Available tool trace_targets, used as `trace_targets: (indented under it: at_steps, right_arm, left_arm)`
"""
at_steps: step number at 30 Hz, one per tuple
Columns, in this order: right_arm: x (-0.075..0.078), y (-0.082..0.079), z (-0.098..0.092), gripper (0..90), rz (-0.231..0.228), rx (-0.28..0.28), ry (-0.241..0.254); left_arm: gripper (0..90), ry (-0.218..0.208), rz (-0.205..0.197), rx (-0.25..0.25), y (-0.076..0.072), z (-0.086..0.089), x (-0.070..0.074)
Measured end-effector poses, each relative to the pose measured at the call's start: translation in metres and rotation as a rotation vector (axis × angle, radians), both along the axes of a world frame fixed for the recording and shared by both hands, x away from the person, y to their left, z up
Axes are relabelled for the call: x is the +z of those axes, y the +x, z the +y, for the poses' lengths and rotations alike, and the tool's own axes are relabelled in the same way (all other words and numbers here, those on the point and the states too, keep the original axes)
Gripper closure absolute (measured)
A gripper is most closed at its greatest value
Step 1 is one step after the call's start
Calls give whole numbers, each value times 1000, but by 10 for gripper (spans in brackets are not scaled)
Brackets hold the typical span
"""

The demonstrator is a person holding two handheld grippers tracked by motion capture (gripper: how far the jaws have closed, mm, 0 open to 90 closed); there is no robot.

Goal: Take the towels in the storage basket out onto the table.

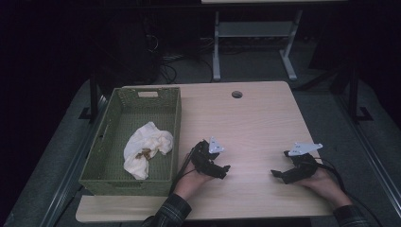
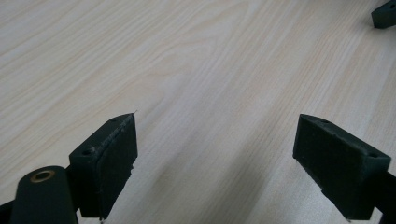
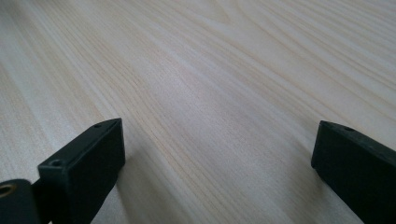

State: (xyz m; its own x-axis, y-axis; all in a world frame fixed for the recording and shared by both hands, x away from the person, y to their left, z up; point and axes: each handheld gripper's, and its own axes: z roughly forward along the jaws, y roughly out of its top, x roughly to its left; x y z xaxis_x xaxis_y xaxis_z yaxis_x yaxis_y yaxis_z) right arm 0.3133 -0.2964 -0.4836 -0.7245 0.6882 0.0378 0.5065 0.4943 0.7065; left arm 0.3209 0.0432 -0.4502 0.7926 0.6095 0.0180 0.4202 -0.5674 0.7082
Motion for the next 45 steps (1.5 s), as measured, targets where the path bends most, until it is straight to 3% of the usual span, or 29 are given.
trace_targets:
  at_steps: [13,22,32,45]
  right_arm:
    - [0,0,0,25,0,0,0]
    - [0,0,0,25,0,0,0]
    - [0,0,0,25,-2,2,-2]
    - [0,0,0,25,-1,1,0]
  left_arm:
    - [135,13,-11,-8,-4,-1,19]
    - [135,12,7,-5,-2,-1,34]
    - [135,-27,34,-17,1,5,52]
    - [135,-65,23,-55,8,17,80]
